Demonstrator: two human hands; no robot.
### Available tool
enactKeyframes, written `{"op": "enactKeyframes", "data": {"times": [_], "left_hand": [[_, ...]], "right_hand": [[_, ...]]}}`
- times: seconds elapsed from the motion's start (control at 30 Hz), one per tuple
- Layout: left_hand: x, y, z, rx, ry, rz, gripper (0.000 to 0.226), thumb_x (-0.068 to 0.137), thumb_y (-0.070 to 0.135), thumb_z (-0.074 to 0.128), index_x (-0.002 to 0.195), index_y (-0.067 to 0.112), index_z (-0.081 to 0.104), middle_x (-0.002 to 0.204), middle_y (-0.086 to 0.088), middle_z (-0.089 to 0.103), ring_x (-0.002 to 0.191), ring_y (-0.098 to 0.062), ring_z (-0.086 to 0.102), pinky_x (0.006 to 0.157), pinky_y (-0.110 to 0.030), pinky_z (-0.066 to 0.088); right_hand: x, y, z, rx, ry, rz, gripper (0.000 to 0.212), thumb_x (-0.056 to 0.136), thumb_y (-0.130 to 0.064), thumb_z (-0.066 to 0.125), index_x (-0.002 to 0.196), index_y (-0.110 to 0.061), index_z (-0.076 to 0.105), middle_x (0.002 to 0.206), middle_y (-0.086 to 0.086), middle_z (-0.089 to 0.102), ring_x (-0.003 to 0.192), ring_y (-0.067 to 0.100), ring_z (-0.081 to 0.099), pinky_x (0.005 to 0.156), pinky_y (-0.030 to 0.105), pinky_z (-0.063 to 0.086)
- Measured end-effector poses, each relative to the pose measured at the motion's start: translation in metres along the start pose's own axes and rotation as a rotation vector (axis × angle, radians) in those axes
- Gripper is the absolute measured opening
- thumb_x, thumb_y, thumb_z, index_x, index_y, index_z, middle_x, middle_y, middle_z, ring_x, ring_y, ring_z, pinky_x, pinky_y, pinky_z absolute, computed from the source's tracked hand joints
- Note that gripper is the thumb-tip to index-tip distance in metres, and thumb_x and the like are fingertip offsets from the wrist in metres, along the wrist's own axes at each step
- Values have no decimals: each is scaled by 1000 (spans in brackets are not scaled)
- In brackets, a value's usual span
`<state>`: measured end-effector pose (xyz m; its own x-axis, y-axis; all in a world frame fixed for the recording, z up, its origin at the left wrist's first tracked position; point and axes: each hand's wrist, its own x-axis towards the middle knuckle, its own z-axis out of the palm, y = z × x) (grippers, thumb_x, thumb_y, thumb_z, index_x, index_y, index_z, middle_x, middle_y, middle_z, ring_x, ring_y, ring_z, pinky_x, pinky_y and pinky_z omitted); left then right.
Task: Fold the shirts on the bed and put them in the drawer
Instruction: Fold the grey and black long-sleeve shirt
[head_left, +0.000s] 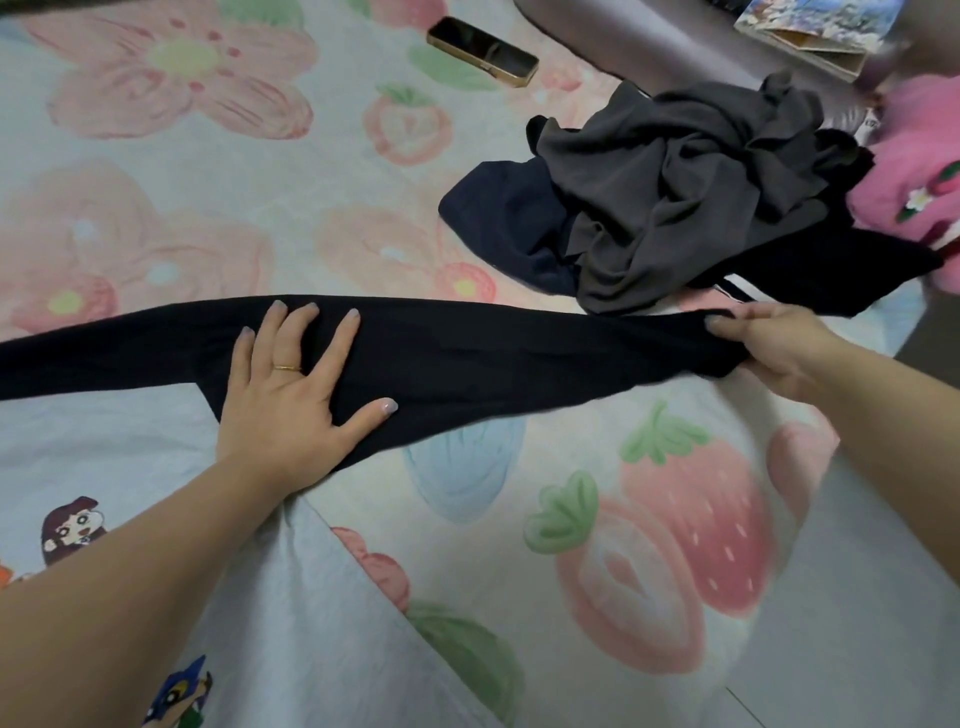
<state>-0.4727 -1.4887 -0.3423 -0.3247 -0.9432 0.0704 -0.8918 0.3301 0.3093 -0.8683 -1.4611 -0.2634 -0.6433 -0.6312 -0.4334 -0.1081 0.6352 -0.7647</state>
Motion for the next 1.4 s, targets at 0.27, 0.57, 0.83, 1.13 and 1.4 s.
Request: {"op": "enactKeyframes", "data": {"times": [0.27,0.57,0.83,1.13,1.4], "left_hand": [[1,-5,4,57,-64,40,96,65,88,1,142,32,-6,157,-6,7,144,-23,-4,114,-46,-1],[1,6,-26,-442,-66,-99,104,53,93,26,140,43,-5,156,3,-10,142,-10,-12,114,-33,-3],[-93,-27,-132,-1638,241,-763,47,92,52,35,134,31,44,84,-2,73,79,-22,71,64,-35,57],[-195,-81,-155,-2033,279,-986,48,78,57,46,89,15,66,88,-9,58,79,-23,62,69,-34,52],[-192,-75,-134,-1502,362,-931,54,84,14,65,124,41,42,87,-7,60,64,-17,61,58,-32,56]], "right_hand": [[-21,-33,-42,354,-421,21,32,97,-15,32,88,-10,62,94,8,70,84,16,70,63,37,59],[-107,-160,-18,-77,-394,-632,27,93,-11,45,82,-32,57,68,-20,65,67,1,64,63,17,52],[-301,-141,176,-506,-656,-1009,15,90,-9,43,97,-22,38,76,3,46,67,22,45,56,27,37],[-411,-44,286,-582,-1027,-758,39,91,-11,44,128,-21,46,121,7,57,110,25,55,93,39,46],[-375,-17,265,-402,-743,-737,31,87,-3,45,106,-23,61,92,-11,65,90,7,63,81,22,50]]}}
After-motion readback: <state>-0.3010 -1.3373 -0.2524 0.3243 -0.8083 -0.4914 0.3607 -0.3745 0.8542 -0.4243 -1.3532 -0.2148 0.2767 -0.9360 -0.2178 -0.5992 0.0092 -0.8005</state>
